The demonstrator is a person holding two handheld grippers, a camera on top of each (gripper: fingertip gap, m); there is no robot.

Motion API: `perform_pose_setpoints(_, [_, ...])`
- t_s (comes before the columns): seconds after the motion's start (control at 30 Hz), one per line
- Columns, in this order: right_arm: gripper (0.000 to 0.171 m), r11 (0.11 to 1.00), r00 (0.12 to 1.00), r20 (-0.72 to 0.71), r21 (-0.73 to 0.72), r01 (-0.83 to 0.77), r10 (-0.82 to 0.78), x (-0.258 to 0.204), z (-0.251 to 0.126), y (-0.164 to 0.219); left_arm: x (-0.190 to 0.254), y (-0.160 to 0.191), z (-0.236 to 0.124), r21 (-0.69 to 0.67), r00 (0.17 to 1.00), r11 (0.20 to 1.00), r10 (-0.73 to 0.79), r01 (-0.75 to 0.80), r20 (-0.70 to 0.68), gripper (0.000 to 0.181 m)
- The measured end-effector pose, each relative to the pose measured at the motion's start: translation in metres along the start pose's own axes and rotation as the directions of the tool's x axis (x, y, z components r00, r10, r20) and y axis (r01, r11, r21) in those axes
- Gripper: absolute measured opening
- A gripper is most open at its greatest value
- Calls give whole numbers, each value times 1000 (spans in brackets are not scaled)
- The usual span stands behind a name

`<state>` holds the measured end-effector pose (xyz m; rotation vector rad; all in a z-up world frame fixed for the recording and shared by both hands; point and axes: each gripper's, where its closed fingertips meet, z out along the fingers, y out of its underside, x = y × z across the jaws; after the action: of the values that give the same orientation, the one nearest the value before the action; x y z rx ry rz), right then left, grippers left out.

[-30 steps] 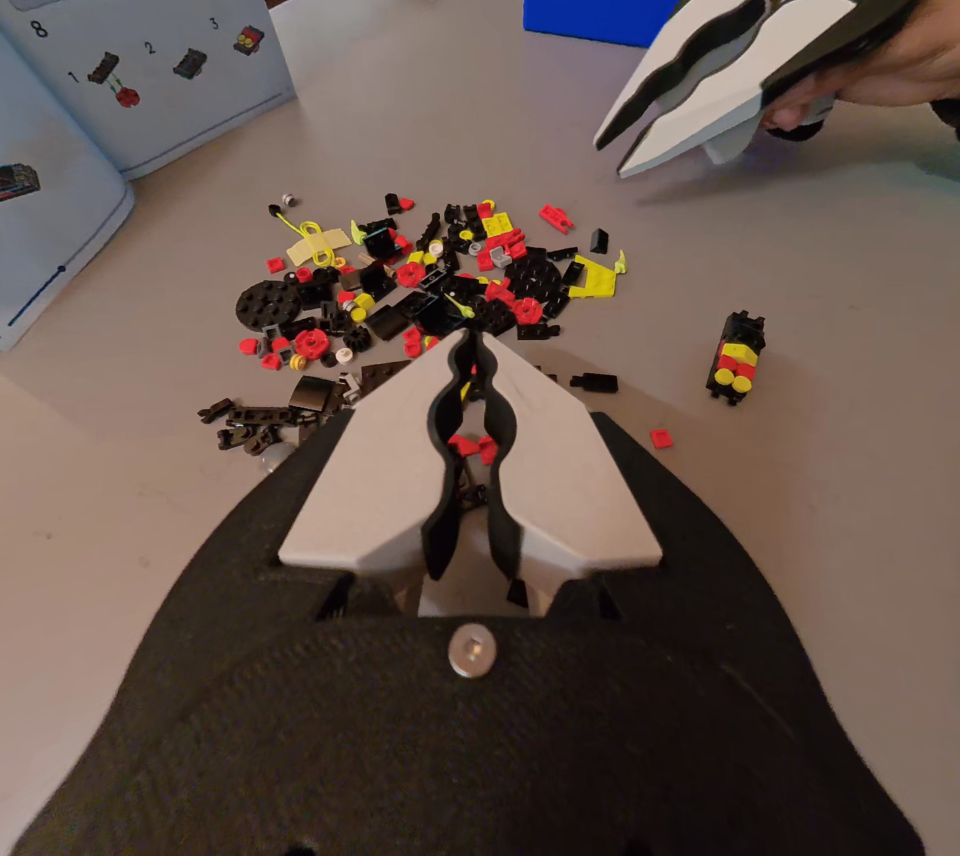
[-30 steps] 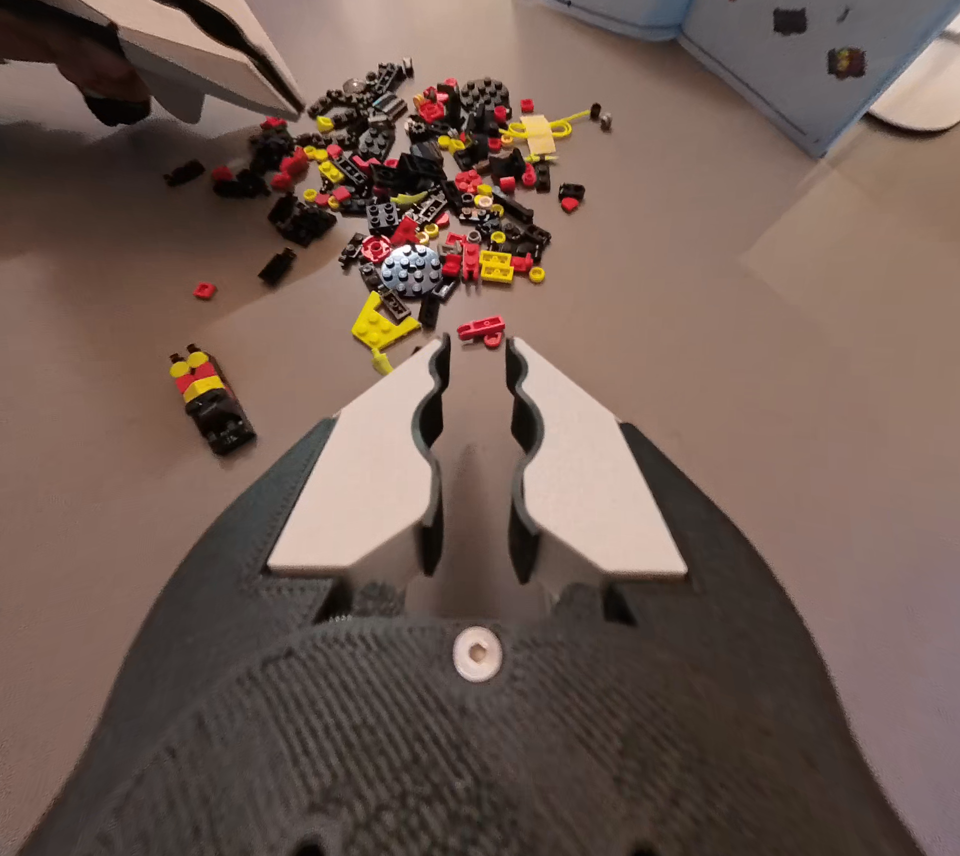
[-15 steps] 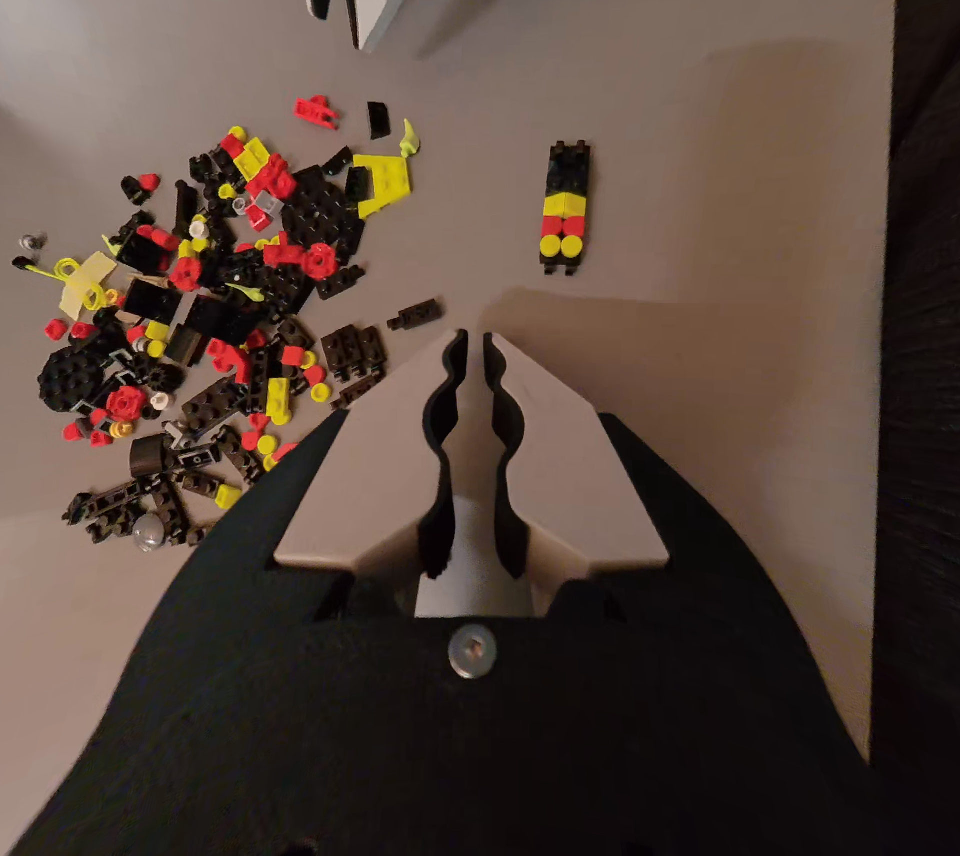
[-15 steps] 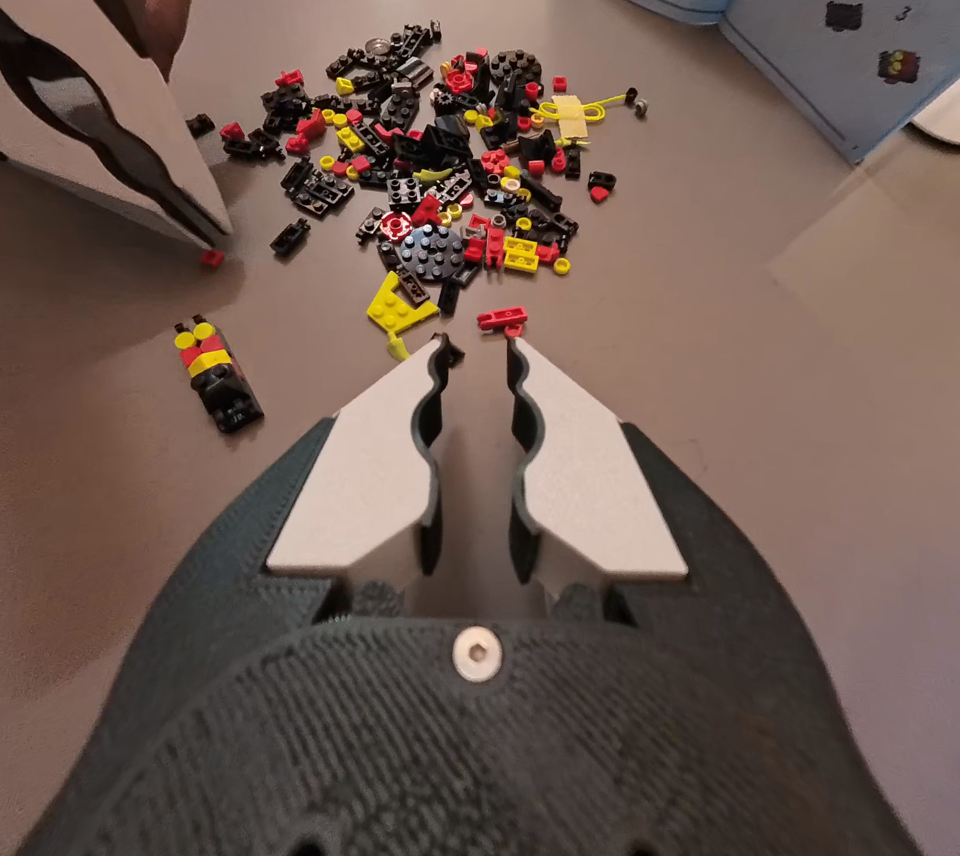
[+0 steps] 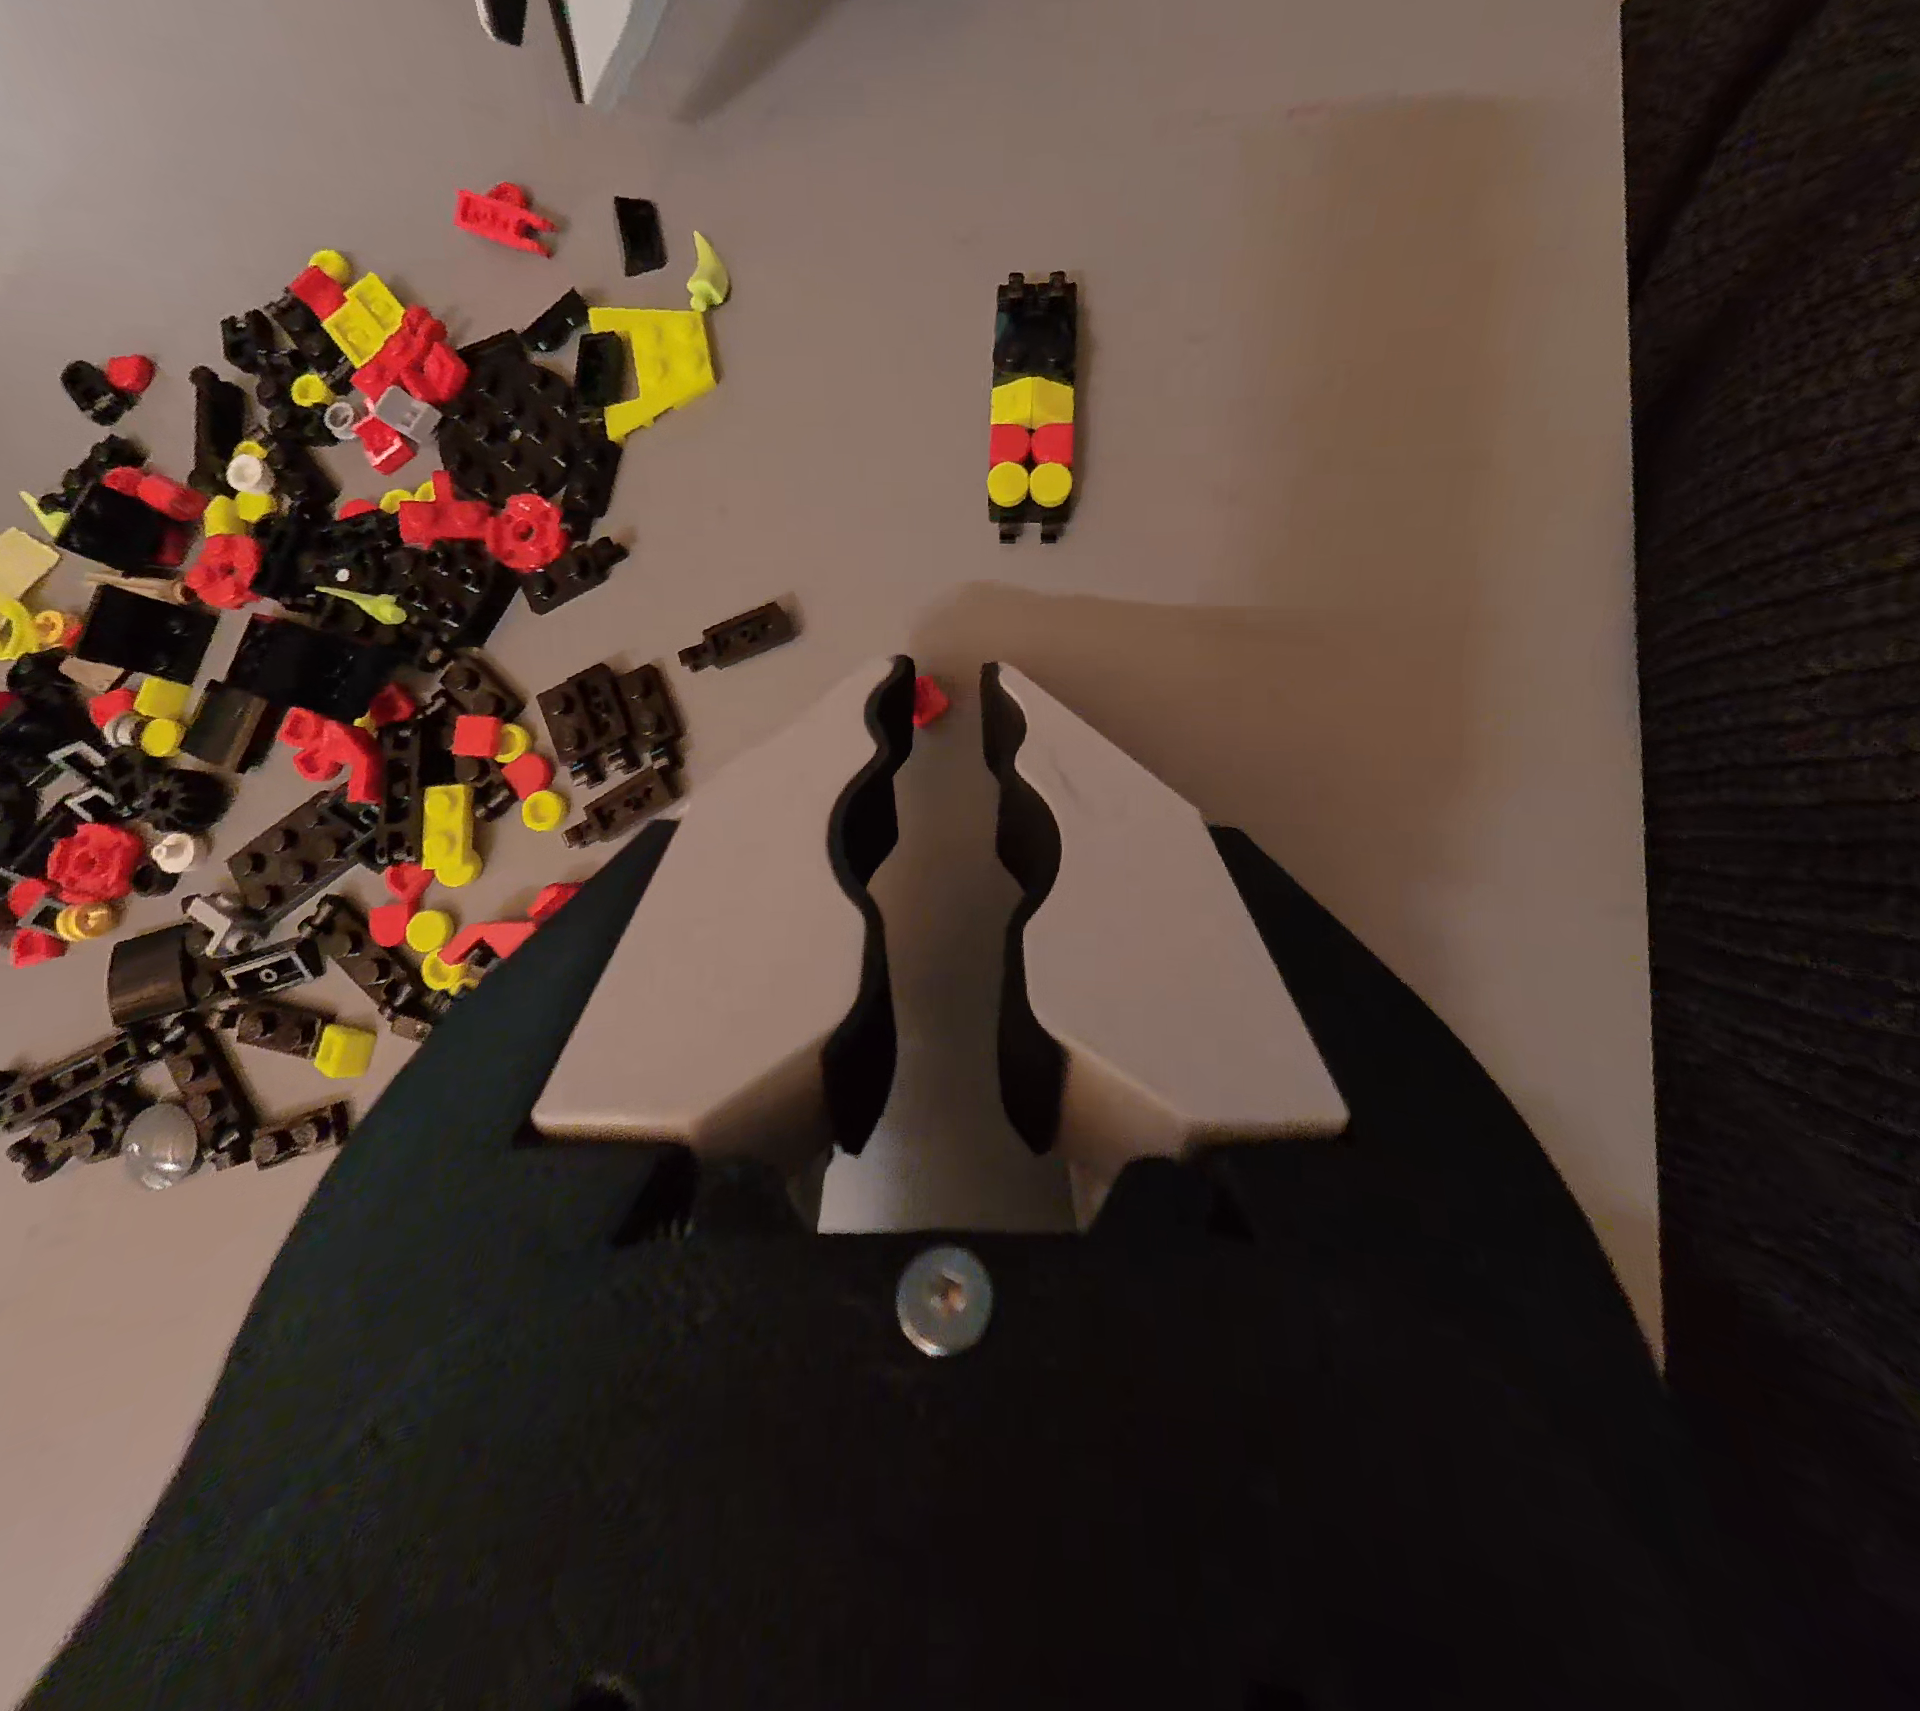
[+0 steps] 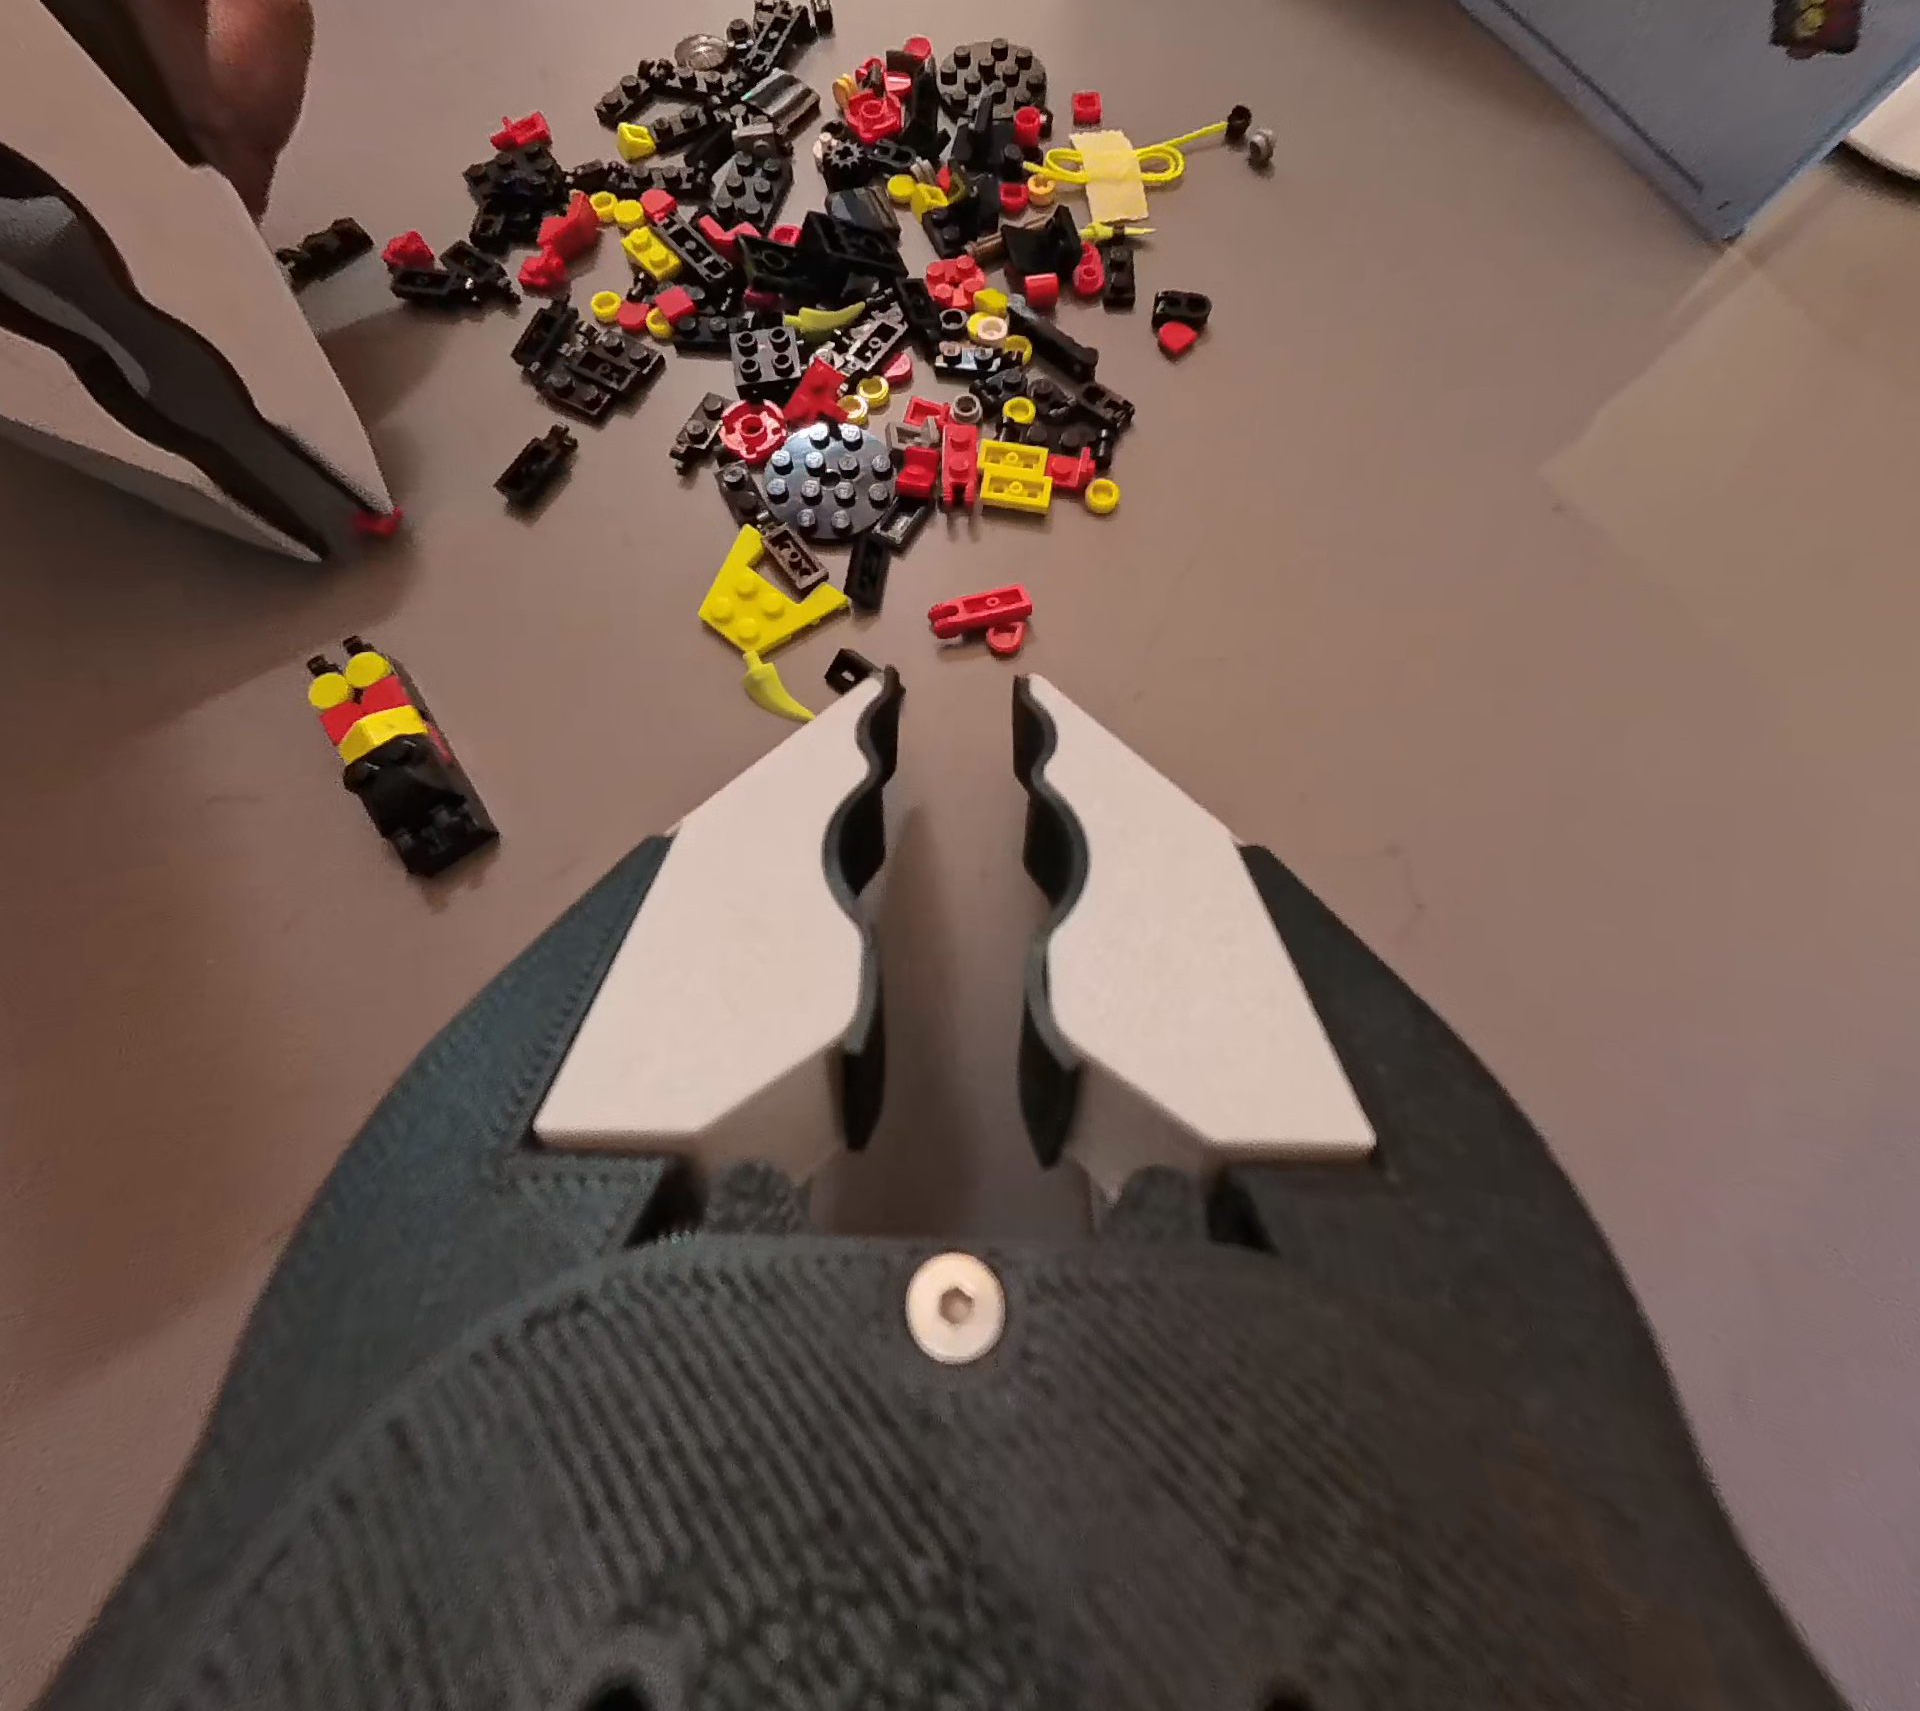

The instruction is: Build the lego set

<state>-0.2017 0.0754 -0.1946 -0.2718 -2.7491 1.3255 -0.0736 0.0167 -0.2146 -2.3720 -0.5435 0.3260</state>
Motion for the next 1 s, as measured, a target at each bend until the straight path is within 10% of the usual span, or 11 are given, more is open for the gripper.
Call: perform_pose_setpoints(1.0, [16,996,997,-73,-87,-20,14,16,3,16,-71,1,-17,124,935,970,-234,208,266,1])
